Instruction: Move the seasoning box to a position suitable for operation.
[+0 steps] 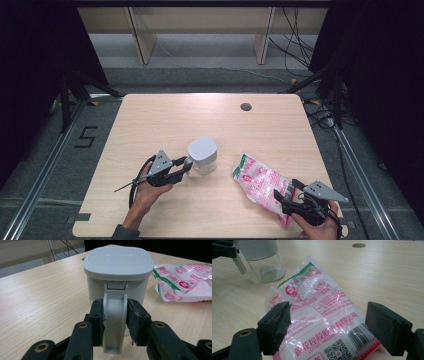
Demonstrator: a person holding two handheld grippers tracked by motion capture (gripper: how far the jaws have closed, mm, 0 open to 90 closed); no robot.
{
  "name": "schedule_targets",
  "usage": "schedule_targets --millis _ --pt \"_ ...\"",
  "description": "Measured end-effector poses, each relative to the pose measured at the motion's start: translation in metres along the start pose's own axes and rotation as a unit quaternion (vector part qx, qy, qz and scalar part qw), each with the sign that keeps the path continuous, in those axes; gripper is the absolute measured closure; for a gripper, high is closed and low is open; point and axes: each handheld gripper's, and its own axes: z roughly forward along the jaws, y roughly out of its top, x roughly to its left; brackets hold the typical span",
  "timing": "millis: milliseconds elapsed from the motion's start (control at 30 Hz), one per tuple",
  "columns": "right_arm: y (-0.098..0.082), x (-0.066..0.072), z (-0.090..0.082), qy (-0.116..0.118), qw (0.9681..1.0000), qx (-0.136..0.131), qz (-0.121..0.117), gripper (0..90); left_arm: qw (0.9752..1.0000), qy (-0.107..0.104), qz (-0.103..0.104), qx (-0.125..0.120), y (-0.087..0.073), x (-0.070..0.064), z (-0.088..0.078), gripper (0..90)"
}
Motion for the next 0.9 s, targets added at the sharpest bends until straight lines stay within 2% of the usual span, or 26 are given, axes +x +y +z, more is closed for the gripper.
schedule_targets --millis 133,233,300,367,500,533,567,600,700,767,800,833,900 --pt "0.001 0.001 -0.001 0.005 1.0000 0.005 0.005 21.2 1.0000 -0.003 -0.002 -0.004 0.003 0.000 0.008 68.3" --pt "0.000 0.001 0.000 0.006 1.0000 0.001 0.004 21.2 0.9997 0.001 0.023 -0.002 0.003 0.003 0.010 68.2" --pt "0.000 0.001 -0.001 0.005 1.0000 0.006 0.002 21.2 0.9997 0.004 0.023 -0.004 0.001 0.006 0.011 67.6" --pt "0.000 0.001 0.000 0.006 1.0000 0.000 0.002 21.2 0.9997 0.006 0.023 -0.002 0.000 0.007 0.013 68.0" --pt "0.000 0.000 0.000 0.002 1.0000 0.000 0.001 21.2 0.9986 0.041 0.034 0.004 0.000 0.013 0.019 67.7" --pt "0.000 0.000 0.000 0.003 1.0000 0.000 0.002 21.2 0.9986 0.041 0.034 0.004 0.000 0.013 0.019 67.7" --pt "0.000 0.000 0.000 0.002 1.0000 -0.001 0.000 21.2 0.9982 0.055 0.022 0.004 -0.001 0.017 0.023 67.8" --pt "0.000 0.000 0.000 0.001 1.0000 -0.001 -0.001 21.2 0.9978 0.063 0.019 0.005 -0.002 0.019 0.024 67.9" --pt "0.000 0.000 0.000 0.003 1.0000 0.000 0.000 21.2 0.9973 0.073 0.012 0.004 -0.003 0.021 0.027 68.7" --pt "0.000 0.001 0.000 0.007 0.9999 0.006 0.003 21.2 0.9963 0.086 -0.007 0.003 -0.002 0.021 0.033 69.1" --pt "0.000 0.003 0.000 0.008 0.9998 0.007 0.015 21.1 0.9956 0.093 -0.009 0.002 -0.002 0.021 0.035 69.3" --pt "0.000 0.003 0.000 0.008 0.9998 0.008 0.016 21.2 0.9951 0.099 -0.008 0.002 -0.002 0.021 0.037 69.6" --pt "0.000 0.001 0.000 0.007 1.0000 0.001 0.005 21.2 0.9946 0.103 -0.012 -0.003 -0.002 0.021 0.040 70.0"
